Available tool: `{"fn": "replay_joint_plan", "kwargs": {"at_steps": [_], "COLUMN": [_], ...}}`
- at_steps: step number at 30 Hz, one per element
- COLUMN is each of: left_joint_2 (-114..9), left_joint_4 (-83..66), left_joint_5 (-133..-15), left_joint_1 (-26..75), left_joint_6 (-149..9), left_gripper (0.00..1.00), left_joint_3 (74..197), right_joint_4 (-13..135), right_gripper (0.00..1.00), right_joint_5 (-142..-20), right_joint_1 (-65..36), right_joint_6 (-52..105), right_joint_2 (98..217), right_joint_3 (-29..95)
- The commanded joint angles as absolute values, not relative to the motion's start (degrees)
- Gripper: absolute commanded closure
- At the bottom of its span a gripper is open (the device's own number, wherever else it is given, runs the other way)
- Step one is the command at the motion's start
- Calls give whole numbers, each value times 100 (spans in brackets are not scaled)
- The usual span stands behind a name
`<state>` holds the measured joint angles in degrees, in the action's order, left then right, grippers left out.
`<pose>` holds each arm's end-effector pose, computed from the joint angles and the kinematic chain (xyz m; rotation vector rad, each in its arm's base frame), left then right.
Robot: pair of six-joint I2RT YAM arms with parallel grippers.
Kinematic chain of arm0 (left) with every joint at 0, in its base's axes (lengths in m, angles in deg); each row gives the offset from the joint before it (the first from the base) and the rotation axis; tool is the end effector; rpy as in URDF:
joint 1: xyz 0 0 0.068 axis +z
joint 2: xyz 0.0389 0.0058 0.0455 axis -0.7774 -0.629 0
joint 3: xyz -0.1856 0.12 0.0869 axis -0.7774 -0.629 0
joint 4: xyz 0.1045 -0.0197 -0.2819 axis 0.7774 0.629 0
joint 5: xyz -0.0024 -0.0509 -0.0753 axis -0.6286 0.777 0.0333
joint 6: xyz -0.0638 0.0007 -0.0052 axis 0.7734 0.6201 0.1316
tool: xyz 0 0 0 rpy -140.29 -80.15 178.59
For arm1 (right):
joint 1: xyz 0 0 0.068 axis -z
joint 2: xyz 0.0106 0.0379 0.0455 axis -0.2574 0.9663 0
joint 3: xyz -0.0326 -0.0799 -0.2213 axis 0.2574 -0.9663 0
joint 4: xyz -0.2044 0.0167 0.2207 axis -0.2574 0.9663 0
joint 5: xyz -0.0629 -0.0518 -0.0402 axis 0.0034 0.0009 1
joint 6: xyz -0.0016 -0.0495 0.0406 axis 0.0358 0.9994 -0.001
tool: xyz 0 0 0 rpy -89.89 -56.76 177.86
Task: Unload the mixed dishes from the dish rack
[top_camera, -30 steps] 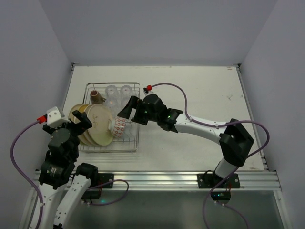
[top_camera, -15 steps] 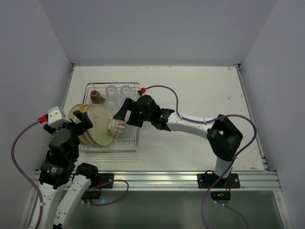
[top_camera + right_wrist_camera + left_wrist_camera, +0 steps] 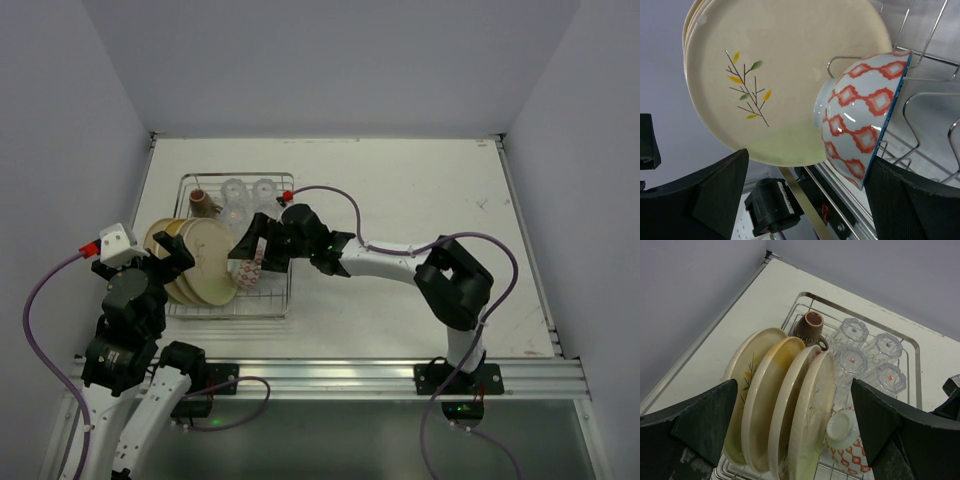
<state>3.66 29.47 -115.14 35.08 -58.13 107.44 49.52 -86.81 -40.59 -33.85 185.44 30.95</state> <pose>0.1540 -0.0161 0.3433 -0.5206 1.6409 -0.0107 0.2585 0.3970 0.1627 0.0589 2.3754 1.4821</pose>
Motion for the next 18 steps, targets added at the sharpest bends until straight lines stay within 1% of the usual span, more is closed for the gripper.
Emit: {"fn": "replay_joint_plan", "kwargs": {"at_steps": [1, 16, 18], "left_joint_2": [322, 313, 313], "left_joint_4": [2673, 2646, 2646], "left_joint_5": [-11487, -11452, -11443], "left_joint_1": [3459, 3441, 3441], "left_joint_6": [-5740, -5758, -5758], "left_gripper": [0, 0, 0], "left_joint_3": [10698, 10680, 10680], "right_joint_4": [4352, 2981, 2763], "right_gripper": [9, 13, 16], "right_joint_5": [-9079, -9615, -9624], "right_joint_1": [-4081, -4010, -4010], "right_joint_6": [-3503, -3855, -3898], "right_joint_2": [18679, 18961, 18961], "right_joint_3": [3311, 3004, 2899]}}
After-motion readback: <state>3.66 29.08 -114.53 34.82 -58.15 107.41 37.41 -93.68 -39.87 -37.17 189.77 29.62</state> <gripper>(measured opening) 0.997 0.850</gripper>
